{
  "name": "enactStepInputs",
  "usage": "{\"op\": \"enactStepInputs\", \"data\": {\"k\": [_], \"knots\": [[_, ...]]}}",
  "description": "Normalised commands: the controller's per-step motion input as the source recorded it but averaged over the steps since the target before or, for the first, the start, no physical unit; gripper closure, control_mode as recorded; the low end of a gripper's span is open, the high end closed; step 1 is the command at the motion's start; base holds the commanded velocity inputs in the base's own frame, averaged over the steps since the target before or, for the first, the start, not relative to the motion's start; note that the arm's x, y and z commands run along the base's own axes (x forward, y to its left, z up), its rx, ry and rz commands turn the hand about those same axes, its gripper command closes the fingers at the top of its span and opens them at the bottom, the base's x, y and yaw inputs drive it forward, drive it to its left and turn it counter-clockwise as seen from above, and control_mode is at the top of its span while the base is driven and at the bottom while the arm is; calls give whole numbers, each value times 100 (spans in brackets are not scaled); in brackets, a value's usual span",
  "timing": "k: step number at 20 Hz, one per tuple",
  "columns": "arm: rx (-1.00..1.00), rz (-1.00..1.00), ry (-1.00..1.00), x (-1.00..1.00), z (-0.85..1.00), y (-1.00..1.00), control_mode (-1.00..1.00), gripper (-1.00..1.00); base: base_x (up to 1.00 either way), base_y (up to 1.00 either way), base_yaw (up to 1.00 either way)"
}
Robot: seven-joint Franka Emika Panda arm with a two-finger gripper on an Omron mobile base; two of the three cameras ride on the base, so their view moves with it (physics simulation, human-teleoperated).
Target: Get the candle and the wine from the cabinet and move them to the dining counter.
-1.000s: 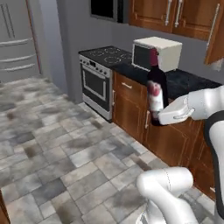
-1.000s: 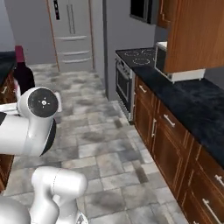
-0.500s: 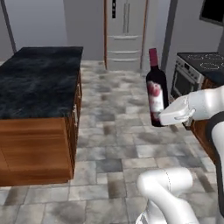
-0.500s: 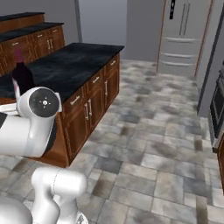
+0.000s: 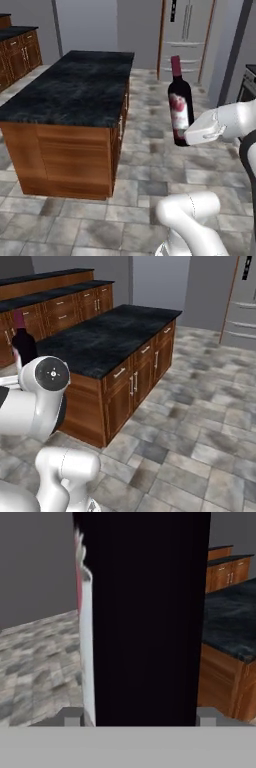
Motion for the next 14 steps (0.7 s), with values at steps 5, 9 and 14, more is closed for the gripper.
{"op": "enactStepInputs", "data": {"k": [5, 9, 14], "knots": [[0, 0, 0, 0, 0, 0, 100, 100, 39, 66, 13], [0, 0, 0, 0, 0, 0, 100, 100, 43, 69, 6], [0, 0, 0, 0, 0, 0, 100, 100, 53, 72, -4]]}}
